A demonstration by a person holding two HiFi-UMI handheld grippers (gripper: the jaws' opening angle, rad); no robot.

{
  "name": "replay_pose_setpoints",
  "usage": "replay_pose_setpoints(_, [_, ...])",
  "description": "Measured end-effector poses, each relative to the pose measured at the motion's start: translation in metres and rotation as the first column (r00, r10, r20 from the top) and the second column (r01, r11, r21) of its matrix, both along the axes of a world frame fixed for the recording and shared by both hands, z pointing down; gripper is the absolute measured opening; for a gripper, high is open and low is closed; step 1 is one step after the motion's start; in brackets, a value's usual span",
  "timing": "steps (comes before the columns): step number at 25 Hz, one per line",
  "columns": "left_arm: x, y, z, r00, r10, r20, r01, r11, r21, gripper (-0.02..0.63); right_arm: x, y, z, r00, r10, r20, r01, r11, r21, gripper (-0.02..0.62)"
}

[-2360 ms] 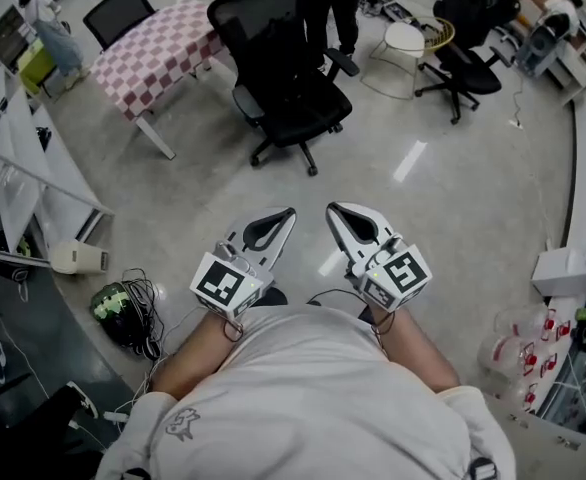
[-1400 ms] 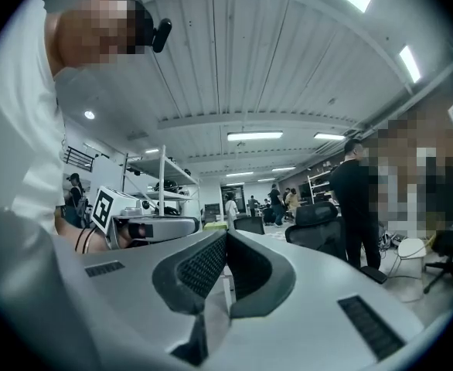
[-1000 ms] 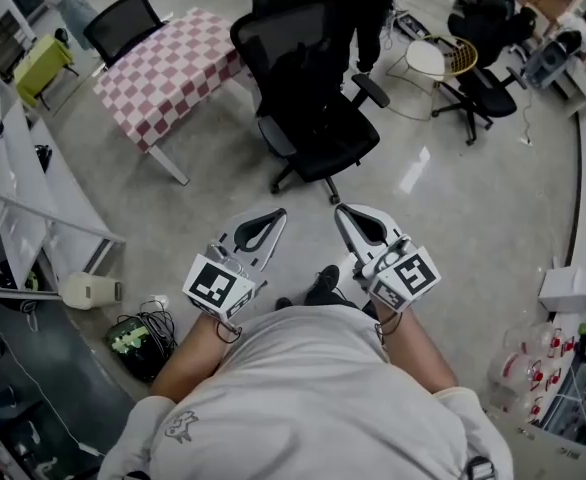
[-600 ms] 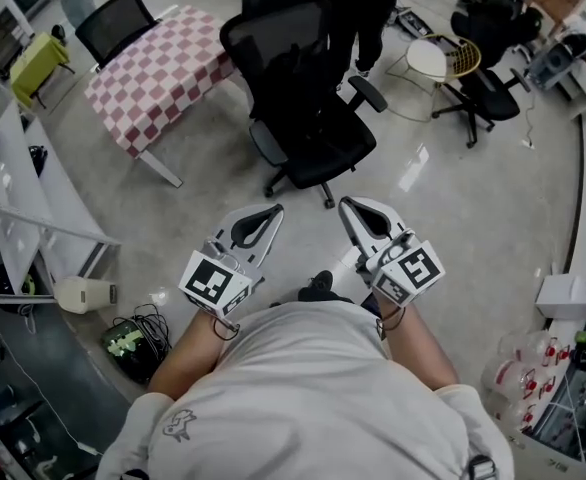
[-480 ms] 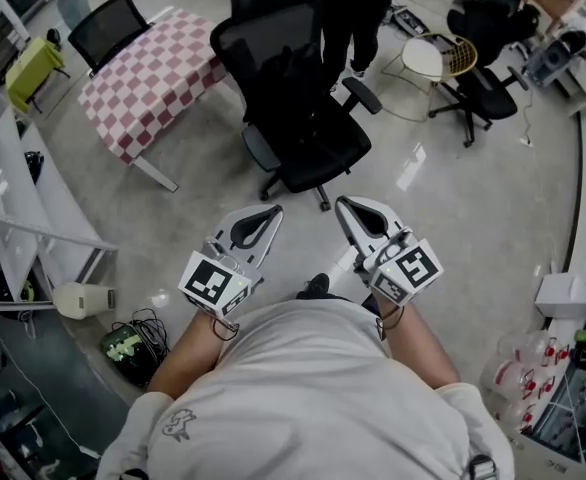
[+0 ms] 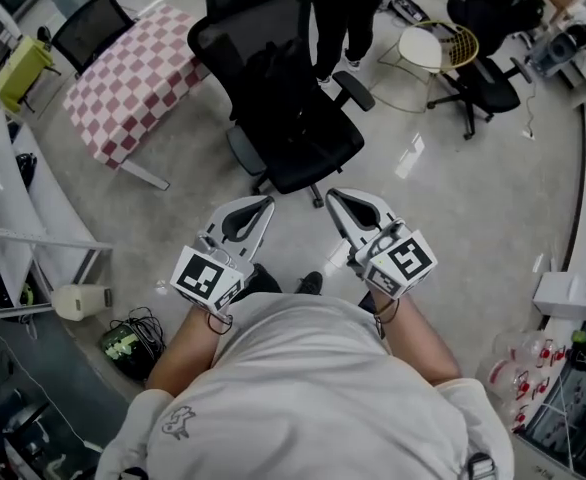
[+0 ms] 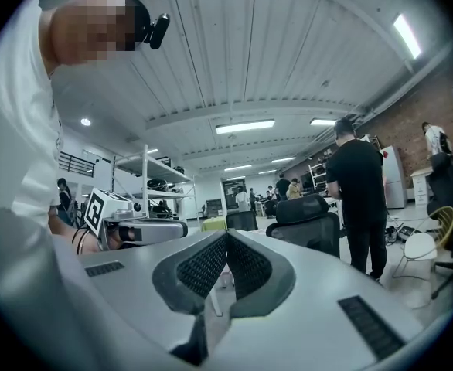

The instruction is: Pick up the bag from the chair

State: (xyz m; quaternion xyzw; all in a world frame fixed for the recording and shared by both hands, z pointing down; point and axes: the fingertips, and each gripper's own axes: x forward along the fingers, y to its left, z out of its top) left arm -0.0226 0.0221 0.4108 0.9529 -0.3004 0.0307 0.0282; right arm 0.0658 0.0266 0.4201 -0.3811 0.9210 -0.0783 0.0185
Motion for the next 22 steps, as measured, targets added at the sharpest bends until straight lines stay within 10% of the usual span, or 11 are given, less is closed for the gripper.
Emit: replay_pose_setpoints(22, [-0.054, -0.201, 0.006, 0.981, 0.193, -0.023, -0.193, 0.981, -0.027, 0.012, -0.054, -0.19, 0.009, 0.979, 0.203, -0.013, -0.204, 0.978, -0.035, 0.032])
